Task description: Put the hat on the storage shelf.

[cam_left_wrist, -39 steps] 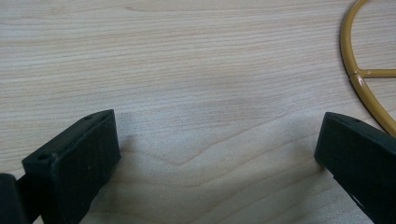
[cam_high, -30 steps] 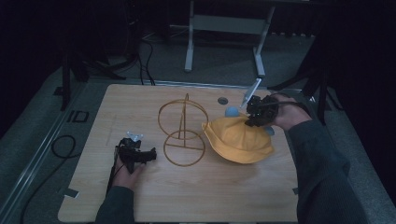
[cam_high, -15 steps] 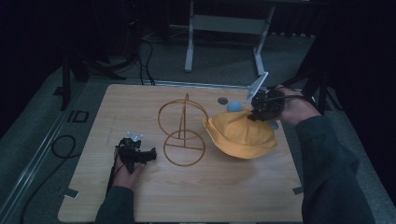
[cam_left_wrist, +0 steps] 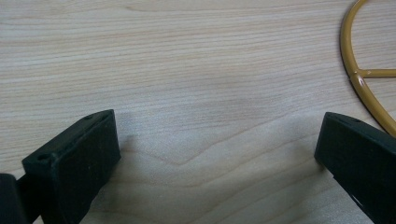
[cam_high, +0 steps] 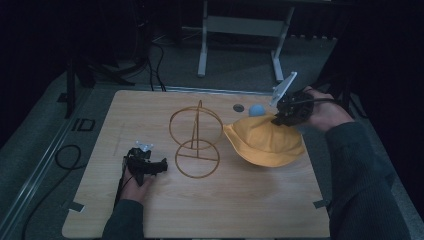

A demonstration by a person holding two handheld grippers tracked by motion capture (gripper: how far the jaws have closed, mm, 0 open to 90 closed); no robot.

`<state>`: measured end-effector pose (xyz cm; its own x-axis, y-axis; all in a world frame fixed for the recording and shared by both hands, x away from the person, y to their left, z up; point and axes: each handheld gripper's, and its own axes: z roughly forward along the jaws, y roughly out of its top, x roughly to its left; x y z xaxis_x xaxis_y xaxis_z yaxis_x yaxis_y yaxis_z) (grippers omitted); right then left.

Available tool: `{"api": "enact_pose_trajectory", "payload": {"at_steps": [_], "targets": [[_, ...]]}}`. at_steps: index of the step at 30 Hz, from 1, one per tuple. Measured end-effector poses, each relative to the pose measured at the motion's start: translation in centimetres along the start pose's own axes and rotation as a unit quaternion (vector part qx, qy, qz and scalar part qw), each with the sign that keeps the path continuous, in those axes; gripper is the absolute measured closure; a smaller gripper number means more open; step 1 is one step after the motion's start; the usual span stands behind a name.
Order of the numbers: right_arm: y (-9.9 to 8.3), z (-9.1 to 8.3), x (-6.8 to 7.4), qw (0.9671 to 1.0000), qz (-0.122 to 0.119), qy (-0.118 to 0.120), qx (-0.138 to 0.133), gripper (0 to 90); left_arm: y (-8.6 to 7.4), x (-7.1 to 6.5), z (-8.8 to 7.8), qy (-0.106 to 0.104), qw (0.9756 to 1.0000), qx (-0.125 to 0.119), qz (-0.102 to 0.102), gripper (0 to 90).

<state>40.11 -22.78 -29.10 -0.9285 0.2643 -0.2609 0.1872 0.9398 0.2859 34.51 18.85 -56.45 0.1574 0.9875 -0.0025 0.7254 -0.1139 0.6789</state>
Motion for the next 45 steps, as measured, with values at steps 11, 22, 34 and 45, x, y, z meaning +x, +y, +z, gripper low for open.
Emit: {"api": "enact_pose_trajectory", "payload": {"at_steps": [11,22,34,45], "targets": [[-0.6,-1.5,-0.5,0.9997,0.014,-0.011,-0.020,84.0,0.0,0.0,0.0,0.000,1.0000,0.000,0.000,0.0],[-0.8,-2.4,-0.8,0.9987,0.022,-0.010,-0.044,84.1,0.0,0.0,0.0,0.000,1.0000,0.000,0.000,0.0],[-0.9,-3.4,-1.0,0.9963,0.025,-0.009,-0.081,84.1,0.0,0.0,0.0,0.000,1.0000,0.000,0.000,0.0],[-0.7,-3.8,-1.1,0.9941,0.026,-0.008,-0.105,84.2,0.0,0.0,0.0,0.000,1.0000,0.000,0.000,0.0]]}}
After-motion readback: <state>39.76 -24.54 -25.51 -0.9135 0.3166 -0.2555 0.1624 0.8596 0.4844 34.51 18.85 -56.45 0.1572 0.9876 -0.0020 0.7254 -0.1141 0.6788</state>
